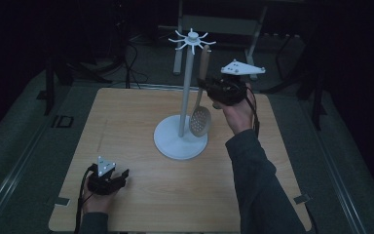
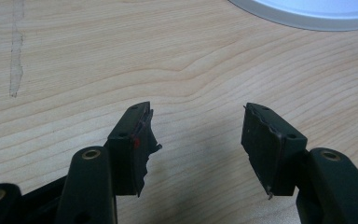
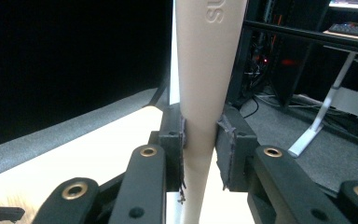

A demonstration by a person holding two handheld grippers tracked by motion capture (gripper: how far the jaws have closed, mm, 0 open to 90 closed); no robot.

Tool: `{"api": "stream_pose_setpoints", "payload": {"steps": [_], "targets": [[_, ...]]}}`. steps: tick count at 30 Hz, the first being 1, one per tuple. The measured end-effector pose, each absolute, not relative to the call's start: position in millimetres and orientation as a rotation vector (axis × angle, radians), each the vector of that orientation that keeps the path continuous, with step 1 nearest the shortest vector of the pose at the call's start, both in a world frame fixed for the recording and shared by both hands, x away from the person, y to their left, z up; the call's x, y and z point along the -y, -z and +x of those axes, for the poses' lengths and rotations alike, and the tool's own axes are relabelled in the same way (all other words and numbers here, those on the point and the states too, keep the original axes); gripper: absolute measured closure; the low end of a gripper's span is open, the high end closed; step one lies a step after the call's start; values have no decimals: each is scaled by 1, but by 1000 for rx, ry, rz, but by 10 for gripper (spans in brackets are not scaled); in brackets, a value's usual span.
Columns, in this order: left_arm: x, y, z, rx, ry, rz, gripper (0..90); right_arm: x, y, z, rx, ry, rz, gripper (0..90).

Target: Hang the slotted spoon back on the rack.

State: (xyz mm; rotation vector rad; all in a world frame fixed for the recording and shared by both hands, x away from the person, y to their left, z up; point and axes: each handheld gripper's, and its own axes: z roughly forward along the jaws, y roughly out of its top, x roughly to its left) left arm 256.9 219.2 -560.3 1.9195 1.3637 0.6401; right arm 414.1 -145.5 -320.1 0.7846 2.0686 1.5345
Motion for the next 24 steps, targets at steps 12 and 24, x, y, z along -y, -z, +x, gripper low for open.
{"api": "stream_pose_setpoints", "payload": {"steps": [12,24], "targets": [[-220,560,257,-1362,-640,1919,431,142,324,417,-2072,-1530,798,734],[-220,560,257,-1363,-639,1922,431,149,328,413,-2045,-1551,800,624]]}}
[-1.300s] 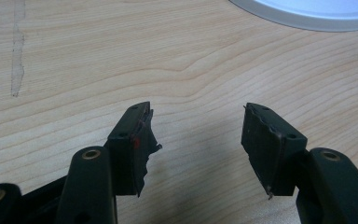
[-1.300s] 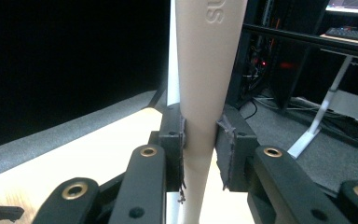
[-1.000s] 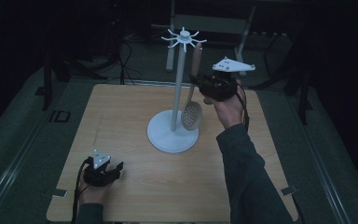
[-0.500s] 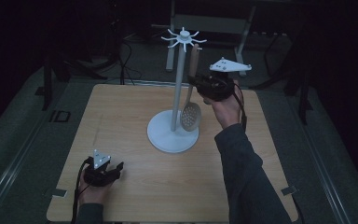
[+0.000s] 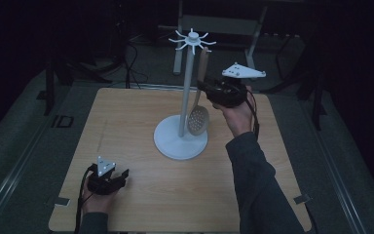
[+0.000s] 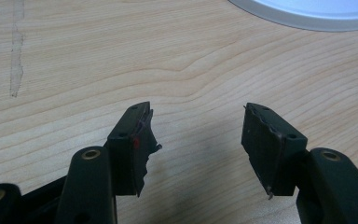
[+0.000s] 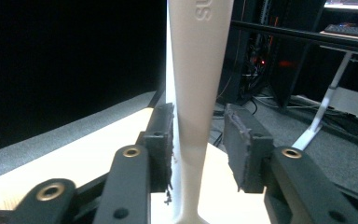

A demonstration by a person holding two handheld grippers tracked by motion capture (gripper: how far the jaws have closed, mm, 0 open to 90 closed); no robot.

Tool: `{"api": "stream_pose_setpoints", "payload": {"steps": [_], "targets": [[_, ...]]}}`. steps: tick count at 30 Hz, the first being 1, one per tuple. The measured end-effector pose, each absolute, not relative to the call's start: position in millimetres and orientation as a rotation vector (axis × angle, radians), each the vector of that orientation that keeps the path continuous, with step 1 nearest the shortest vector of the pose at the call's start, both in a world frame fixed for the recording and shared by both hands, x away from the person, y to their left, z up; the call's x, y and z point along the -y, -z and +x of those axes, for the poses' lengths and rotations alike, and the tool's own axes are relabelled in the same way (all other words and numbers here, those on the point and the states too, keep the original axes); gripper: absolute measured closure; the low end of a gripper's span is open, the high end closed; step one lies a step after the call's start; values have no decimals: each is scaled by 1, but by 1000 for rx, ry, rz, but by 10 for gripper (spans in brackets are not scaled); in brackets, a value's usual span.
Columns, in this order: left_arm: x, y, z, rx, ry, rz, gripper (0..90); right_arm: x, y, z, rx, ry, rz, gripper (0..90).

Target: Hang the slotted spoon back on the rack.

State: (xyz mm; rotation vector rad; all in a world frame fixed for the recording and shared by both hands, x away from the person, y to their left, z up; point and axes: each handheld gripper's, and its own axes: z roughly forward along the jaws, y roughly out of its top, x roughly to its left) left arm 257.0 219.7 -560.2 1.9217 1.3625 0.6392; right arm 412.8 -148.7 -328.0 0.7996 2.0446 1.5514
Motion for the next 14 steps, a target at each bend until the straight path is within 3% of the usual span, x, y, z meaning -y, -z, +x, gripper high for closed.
{"api": "stream_pose_setpoints", "payload": {"steps": [14], "targets": [[-220,560,257,-1362,-640,1920,430,176,348,396,-2057,-1519,833,552]]}}
